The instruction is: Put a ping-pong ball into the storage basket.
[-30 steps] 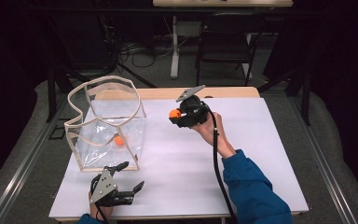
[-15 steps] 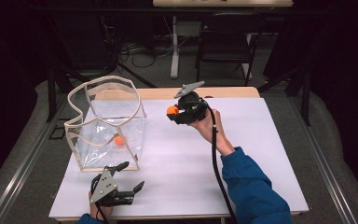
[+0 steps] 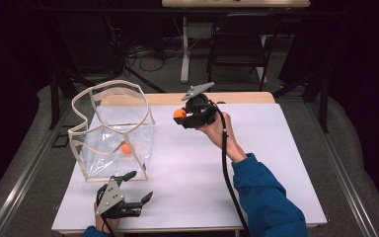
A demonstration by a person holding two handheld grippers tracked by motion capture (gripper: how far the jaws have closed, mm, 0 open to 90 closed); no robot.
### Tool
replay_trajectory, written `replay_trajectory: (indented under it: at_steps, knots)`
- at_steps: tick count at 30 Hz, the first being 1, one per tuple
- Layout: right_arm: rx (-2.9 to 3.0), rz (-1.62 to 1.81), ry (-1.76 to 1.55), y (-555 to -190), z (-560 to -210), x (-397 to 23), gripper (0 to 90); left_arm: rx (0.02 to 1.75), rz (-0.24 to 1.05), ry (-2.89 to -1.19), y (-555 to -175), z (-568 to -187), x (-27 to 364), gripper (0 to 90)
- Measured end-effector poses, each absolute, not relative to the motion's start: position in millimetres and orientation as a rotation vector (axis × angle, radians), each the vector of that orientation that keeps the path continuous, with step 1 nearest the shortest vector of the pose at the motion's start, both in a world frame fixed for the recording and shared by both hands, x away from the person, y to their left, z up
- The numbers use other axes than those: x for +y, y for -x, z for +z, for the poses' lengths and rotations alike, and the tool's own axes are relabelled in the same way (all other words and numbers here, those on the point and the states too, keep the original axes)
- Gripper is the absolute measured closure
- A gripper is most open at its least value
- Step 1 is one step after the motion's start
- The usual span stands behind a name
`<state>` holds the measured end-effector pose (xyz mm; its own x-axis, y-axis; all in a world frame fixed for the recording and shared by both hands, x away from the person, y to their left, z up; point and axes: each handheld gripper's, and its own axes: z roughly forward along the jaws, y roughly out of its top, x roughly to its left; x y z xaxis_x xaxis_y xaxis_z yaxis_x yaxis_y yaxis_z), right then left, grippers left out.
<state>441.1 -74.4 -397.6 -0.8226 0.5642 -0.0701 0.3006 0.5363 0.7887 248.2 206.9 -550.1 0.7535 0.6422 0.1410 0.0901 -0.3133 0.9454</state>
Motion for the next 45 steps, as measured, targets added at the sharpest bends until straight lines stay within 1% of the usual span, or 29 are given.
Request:
replay_trajectory:
  at_steps: [15,45]
  knots:
    - [2.439,1.197,-0.702,-444.2,-387.7,-69.4,50.9,0.571,0.614,-1.83,-248.9,-550.5,207.7,15.9]
    - [2.415,1.202,-0.651,-444.0,-378.8,-58.3,50.9,0.564,0.613,-1.836,-248.3,-550.3,207.1,15.9]
